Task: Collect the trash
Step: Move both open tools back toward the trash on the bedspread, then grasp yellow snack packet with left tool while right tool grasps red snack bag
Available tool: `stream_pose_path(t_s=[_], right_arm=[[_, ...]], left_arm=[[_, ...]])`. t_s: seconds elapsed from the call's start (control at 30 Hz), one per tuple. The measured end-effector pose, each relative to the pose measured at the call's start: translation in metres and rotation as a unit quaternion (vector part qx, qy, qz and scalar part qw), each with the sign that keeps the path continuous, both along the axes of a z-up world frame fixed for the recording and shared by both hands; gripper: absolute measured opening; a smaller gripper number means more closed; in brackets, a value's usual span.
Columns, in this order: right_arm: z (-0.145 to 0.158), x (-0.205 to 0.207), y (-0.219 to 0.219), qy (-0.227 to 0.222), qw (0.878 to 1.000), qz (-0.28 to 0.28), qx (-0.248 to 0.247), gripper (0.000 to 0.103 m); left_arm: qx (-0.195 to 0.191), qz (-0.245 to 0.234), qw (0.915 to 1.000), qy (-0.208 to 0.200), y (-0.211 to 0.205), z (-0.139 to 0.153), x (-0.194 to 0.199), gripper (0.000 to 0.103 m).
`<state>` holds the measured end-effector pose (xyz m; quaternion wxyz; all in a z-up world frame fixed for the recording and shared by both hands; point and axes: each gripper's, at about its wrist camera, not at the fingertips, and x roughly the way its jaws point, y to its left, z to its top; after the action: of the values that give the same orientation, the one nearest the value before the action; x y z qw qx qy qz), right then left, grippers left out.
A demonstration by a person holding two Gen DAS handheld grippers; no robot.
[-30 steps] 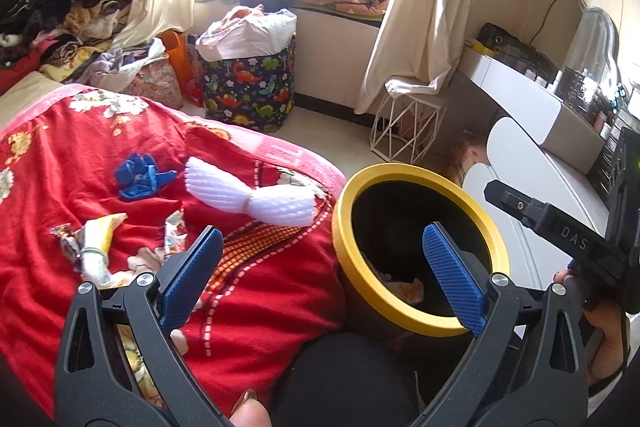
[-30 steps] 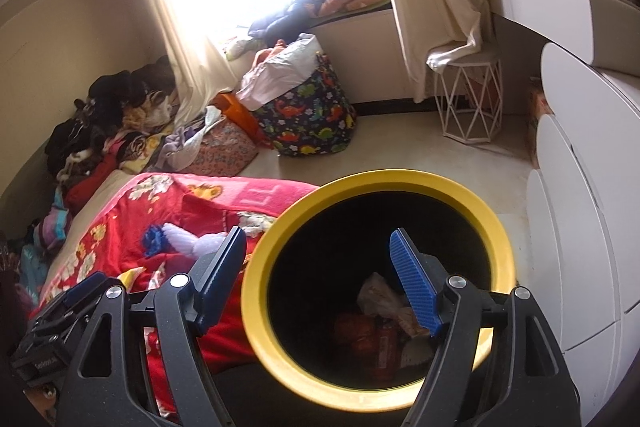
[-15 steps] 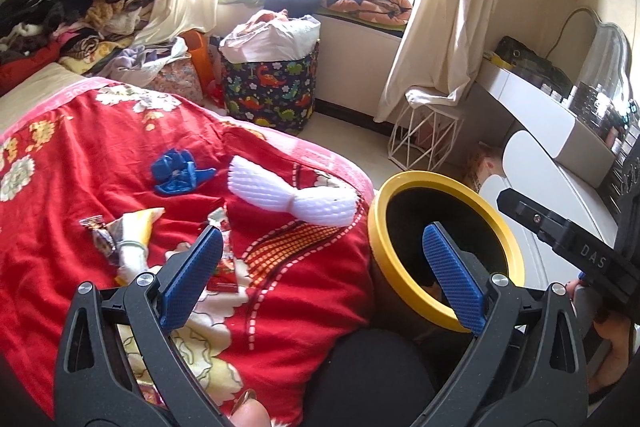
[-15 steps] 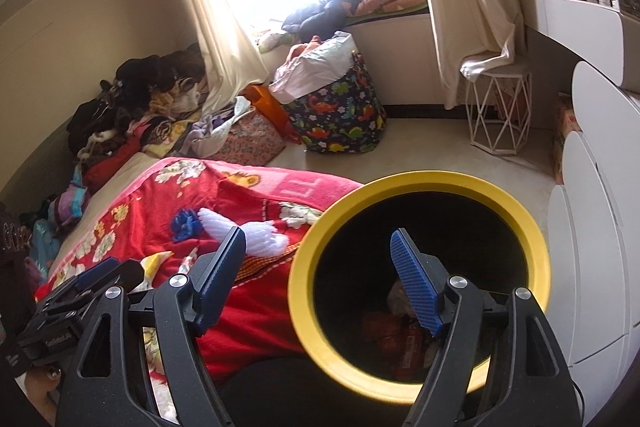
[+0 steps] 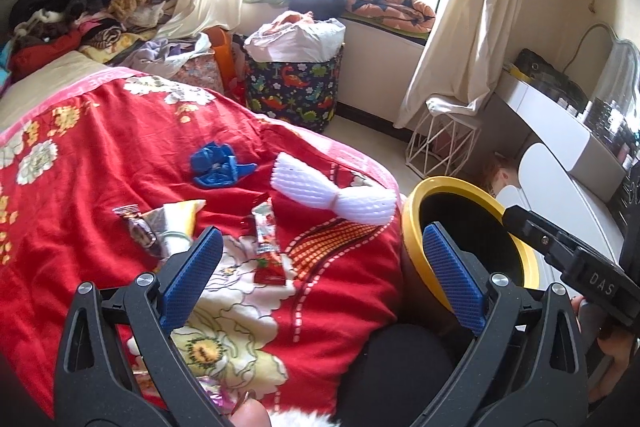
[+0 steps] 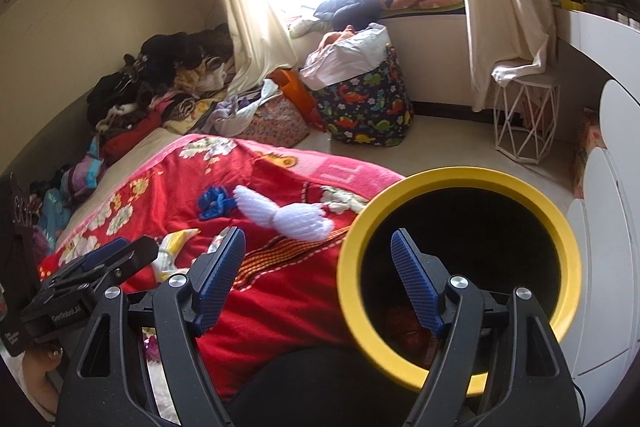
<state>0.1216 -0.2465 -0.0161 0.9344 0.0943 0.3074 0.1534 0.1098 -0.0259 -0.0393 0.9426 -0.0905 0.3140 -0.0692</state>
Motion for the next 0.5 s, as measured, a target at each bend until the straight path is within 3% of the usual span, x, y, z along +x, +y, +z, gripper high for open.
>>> stream_pose_path(t_s=[0.5], right_arm=[[-0.011,0.012,0.047,0.025,0.998,0.051,-0.023,0.073]], left_arm=[[0.000,0.058,0.9977,0.037,0.057,-0.025,-0.018,0.092]])
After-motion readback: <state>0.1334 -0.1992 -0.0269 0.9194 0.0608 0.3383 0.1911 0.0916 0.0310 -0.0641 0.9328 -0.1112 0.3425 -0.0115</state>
